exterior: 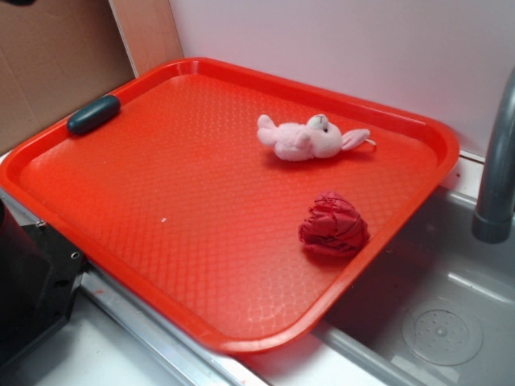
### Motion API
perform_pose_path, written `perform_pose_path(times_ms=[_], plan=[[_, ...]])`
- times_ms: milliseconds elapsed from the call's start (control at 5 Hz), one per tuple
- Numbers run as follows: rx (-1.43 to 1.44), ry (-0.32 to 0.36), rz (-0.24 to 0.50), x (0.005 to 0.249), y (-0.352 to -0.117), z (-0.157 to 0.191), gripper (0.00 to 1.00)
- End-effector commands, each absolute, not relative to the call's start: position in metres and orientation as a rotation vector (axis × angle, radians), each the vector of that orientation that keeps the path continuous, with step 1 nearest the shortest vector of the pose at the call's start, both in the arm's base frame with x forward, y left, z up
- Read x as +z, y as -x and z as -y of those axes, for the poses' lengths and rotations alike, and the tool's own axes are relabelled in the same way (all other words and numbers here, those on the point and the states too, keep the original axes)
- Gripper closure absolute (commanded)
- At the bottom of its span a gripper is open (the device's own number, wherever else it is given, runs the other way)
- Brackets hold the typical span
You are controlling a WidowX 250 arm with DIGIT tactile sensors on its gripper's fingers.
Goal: Grab the pink bunny.
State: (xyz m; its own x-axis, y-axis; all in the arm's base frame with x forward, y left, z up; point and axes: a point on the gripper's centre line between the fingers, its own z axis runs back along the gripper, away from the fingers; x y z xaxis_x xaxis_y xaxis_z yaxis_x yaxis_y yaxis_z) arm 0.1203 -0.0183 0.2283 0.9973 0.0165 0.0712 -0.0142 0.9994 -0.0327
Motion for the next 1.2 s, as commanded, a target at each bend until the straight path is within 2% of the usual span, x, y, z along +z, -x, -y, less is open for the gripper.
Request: perform_pose_path(times_ms=[0,400,800,1000], plan=[[-0.073,-0.011,0.152,0.212,-0.160,0.015,0.00],[-0.197,-0.039,0.258,0.181,-0.210,0.017,0.00],[-0.310,-0.014,0.246,0.131,-0.273,0.039,0.00],[-0.382,0.022,0.196,0.101,-0.297,0.052,0.00]])
